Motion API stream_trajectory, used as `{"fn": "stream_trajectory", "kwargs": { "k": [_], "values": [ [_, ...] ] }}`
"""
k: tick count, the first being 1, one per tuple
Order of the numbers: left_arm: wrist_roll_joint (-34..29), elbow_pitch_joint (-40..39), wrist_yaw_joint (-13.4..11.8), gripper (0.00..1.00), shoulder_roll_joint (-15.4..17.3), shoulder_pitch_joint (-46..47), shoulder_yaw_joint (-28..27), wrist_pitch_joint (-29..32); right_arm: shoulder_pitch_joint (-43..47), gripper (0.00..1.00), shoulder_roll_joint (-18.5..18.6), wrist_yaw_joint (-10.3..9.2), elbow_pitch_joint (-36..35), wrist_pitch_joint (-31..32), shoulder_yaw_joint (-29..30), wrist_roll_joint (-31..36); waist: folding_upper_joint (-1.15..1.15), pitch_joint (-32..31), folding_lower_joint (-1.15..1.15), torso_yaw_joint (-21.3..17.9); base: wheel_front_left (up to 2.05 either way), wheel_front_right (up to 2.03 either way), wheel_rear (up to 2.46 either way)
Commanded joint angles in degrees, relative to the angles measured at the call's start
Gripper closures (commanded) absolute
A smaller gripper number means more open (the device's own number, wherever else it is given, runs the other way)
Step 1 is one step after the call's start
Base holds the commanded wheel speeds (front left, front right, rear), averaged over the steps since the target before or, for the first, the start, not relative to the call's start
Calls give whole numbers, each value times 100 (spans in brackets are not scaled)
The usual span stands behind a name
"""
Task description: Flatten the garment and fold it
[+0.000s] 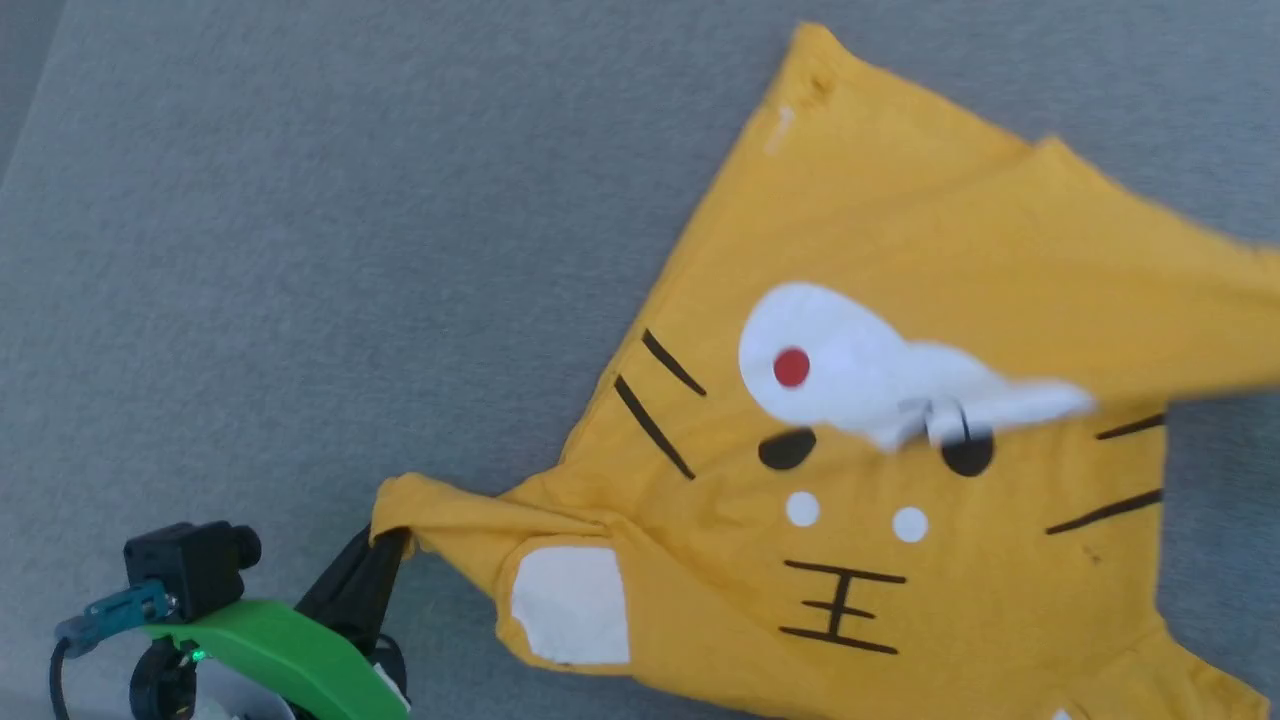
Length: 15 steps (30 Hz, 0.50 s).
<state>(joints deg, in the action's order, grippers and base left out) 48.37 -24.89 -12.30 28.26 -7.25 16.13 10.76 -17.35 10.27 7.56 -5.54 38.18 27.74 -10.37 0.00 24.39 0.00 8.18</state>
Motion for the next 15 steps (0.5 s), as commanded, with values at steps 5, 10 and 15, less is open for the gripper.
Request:
{"fn": "stream_trajectory", "kwargs": {
  "k": [5, 10, 15],
  "values": [
    [-42, -10, -64, 100, 88, -158, -51, -24, 1620, 100, -620, -8, -660, -127, 678, -165, 0, -720, 0, -776, 0, 0, 0],
    [41, 52, -72, 100, 57, -301, -66, -55, 2855, 100, -734, -8, -212, -322, 746, -776, 0, -881, 0, -959, 0, 0, 0],
    [146, 152, -72, 100, 16, -456, -105, -108, 3295, 100, -737, -8, 685, -919, 256, -941, 0, -1073, 0, -1073, 0, 0, 0]
  ]
}}
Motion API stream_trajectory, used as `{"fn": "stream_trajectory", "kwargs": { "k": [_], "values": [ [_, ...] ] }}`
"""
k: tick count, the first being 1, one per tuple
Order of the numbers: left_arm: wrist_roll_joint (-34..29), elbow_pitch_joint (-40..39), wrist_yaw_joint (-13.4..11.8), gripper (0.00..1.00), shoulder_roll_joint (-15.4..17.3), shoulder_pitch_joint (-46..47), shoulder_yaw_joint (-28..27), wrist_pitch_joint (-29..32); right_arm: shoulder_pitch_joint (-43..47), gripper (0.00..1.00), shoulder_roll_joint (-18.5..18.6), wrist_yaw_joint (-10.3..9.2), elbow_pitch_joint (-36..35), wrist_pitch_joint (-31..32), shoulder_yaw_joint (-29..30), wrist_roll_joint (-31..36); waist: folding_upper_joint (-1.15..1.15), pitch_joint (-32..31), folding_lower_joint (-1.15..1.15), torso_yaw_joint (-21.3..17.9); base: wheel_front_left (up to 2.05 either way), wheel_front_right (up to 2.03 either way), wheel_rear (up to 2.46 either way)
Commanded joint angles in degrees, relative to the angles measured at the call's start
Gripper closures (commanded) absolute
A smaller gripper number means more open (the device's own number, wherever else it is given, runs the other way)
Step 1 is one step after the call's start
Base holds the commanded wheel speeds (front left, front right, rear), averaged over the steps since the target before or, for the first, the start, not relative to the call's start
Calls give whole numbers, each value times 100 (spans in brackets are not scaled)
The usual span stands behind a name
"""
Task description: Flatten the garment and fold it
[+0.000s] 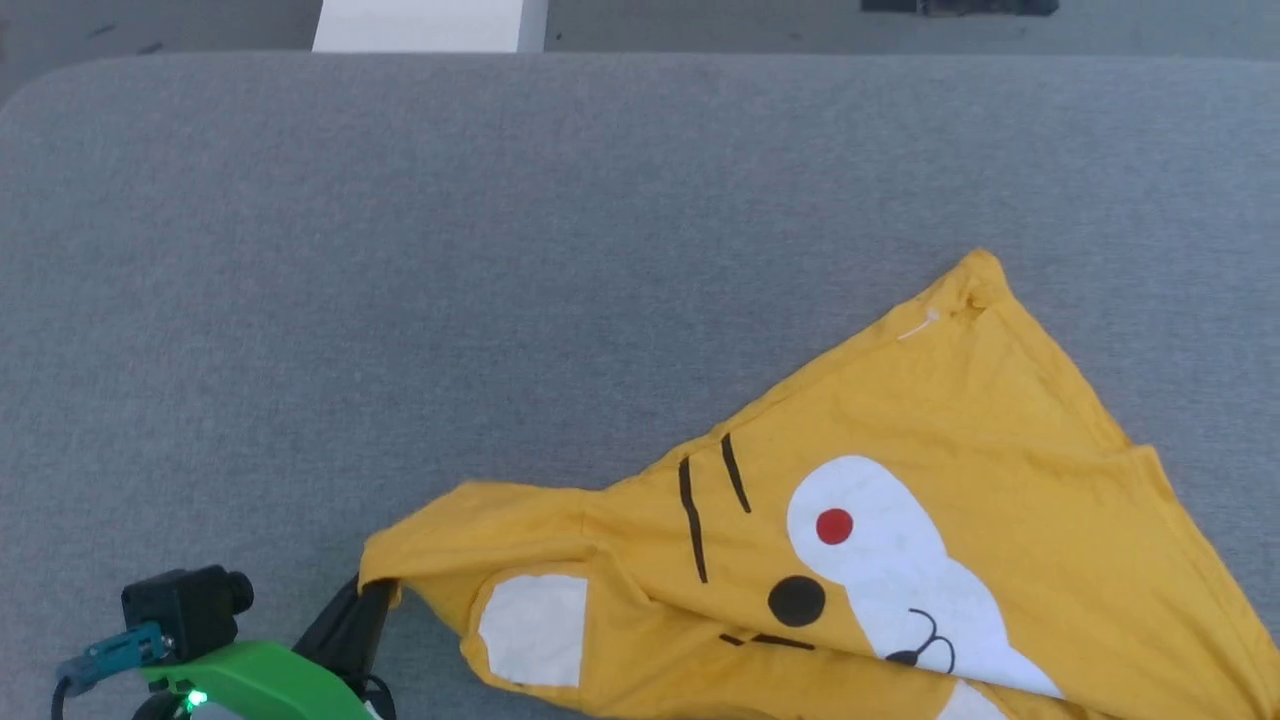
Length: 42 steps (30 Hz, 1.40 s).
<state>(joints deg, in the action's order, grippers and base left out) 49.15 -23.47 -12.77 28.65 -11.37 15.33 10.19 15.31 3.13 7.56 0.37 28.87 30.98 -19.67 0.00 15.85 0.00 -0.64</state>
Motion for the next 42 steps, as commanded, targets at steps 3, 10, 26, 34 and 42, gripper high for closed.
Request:
{"fn": "stream_trajectory", "kwargs": {
  "k": [3, 10, 26, 34, 42],
  "values": [
    [119, 78, -13, 100, -75, -100, -73, -147, -41, 100, -23, -8, 473, -273, -316, 23, 0, -366, 0, -243, 0, 0, 0],
    [81, 201, 15, 100, -107, -116, -18, -216, -563, 0, -24, -8, -282, -425, -410, 300, 0, -498, 0, -191, 0, 0, 0],
    [-288, 301, 162, 100, -333, 929, 405, -189, -3698, 0, 992, -8, -255, 1191, -2062, 713, 0, 694, 0, 686, 0, 0, 0],
    [-352, 418, 209, 100, -498, 1239, 577, -195, -4273, 0, 1343, -8, 684, 1251, -2242, 953, 0, 1072, 0, 1094, 0, 0, 0],
    [-332, 549, 229, 100, -541, 1308, 587, -235, -4198, 100, 1406, -8, 1067, 1879, -2431, 840, 0, 1112, 0, 1178, 0, 0, 0]
  ]
}}
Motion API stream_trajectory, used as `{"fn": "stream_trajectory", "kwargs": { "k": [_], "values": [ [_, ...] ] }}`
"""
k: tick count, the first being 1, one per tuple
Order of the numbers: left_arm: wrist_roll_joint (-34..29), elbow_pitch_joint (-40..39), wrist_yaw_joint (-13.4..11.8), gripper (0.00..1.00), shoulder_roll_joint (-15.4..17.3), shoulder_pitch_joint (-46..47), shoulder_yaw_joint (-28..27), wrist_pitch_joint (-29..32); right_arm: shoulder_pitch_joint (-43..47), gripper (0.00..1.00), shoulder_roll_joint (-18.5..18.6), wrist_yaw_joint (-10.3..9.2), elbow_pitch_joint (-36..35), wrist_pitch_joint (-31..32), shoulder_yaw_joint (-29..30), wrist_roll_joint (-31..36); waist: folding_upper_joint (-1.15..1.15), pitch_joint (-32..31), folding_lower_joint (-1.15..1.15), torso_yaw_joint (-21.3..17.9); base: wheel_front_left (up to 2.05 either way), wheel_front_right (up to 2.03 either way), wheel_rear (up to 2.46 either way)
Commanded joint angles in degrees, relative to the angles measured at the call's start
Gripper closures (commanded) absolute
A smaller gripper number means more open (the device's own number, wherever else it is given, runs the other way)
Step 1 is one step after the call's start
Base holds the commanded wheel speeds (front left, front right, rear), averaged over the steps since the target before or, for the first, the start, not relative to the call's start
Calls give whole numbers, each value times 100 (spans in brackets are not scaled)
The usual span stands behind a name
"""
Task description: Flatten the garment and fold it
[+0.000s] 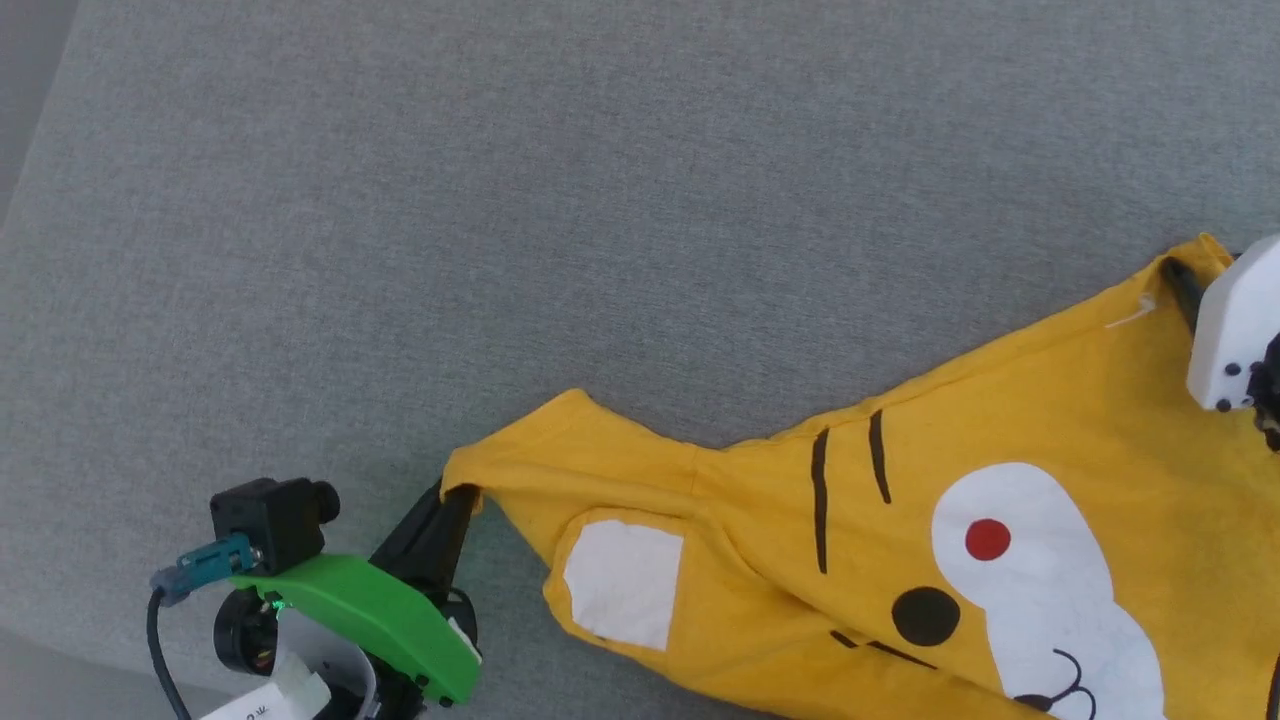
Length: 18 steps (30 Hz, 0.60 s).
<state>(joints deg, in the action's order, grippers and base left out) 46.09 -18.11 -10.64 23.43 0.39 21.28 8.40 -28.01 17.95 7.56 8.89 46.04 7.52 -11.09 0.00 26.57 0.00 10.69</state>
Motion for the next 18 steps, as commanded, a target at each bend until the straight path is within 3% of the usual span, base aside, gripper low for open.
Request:
{"fn": "stream_trajectory", "kwargs": {
  "k": [1, 8, 13, 18],
  "values": [
    [-30, 25, 14, 100, -21, 138, -14, -71, 138, 100, -71, -8, 194, 237, -76, -13, 0, 19, 0, 32, 0, 0, 0],
    [-246, 224, -135, 100, 34, 395, -99, -113, 40, 100, -235, -8, -64, -246, 143, 75, 0, -365, 0, -189, 0, 0, 0],
    [-587, 444, -395, 100, 121, 958, -202, -42, -60, 100, -458, -8, -200, -890, 373, 220, 0, -870, 0, -459, 0, 0, 0],
    [-902, 670, -461, 100, 315, 1706, -238, 155, -277, 100, -622, -8, -331, -1397, 500, 375, 0, -1401, 0, -717, 0, 0, 0]
  ]
}}
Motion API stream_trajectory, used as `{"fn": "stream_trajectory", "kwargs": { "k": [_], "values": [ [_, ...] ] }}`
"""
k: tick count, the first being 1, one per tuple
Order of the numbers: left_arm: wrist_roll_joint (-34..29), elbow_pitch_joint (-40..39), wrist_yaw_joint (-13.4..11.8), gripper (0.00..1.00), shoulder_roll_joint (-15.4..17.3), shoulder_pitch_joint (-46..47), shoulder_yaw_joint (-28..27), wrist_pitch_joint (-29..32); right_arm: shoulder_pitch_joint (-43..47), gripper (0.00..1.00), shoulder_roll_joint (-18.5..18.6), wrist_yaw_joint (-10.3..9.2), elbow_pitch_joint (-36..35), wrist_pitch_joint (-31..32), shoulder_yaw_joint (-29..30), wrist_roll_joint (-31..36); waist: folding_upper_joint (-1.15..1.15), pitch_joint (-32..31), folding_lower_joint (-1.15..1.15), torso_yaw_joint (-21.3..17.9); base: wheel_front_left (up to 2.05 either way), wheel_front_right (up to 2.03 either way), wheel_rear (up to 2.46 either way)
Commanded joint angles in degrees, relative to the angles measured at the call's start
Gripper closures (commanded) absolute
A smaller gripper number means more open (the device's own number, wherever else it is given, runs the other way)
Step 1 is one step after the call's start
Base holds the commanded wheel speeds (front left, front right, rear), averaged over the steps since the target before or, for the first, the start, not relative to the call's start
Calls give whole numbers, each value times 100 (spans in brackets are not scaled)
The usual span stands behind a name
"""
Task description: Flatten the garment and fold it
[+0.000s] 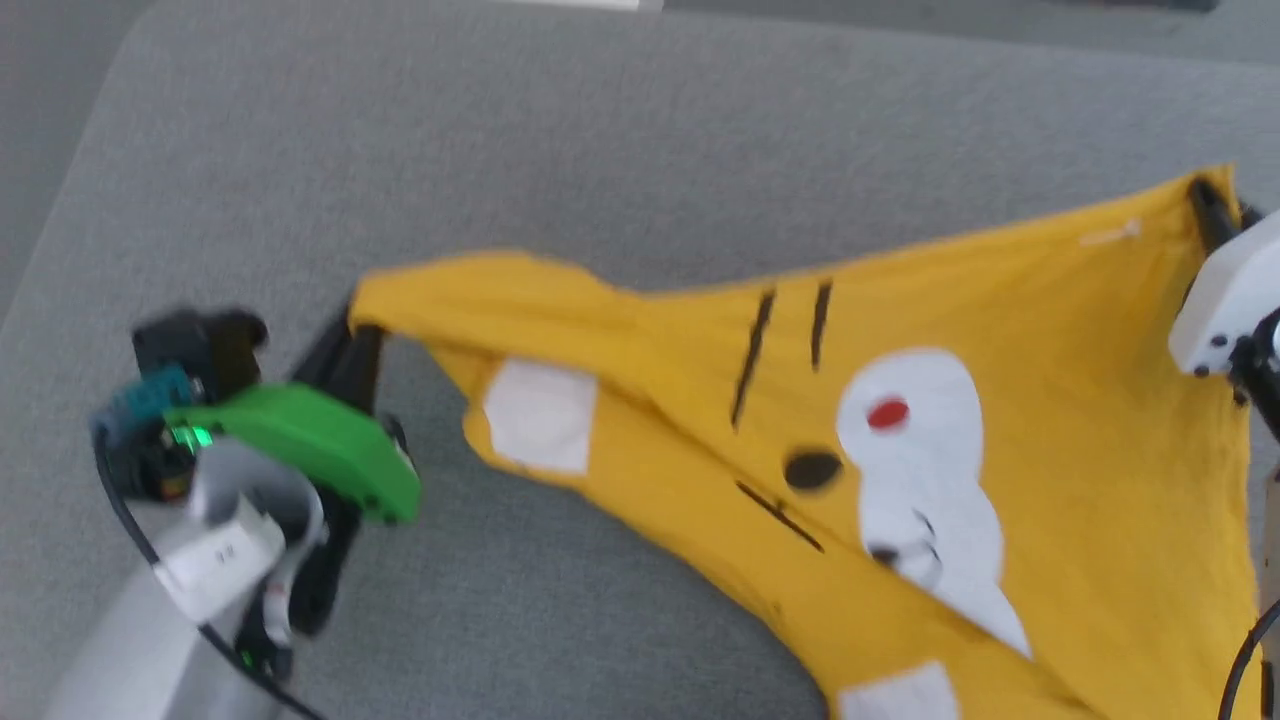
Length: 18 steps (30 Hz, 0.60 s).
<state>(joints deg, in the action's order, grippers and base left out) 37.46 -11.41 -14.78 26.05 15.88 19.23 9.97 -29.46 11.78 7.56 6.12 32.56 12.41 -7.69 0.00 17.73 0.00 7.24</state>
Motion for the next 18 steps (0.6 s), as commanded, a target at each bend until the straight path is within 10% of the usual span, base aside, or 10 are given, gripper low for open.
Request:
{"fn": "stream_trajectory", "kwargs": {
  "k": [1, 18],
  "values": [
    [-111, 55, -47, 100, 93, 361, -55, 14, -212, 100, -25, -8, -82, -155, 2, 56, 0, -636, 0, -426, 0, 0, 0],
    [-556, 1382, 308, 100, 162, 3352, -73, 285, -1911, 100, -6, -8, 284, -769, -885, 14, 0, -1842, 0, -1007, 0, 0, 0]
  ]
}}
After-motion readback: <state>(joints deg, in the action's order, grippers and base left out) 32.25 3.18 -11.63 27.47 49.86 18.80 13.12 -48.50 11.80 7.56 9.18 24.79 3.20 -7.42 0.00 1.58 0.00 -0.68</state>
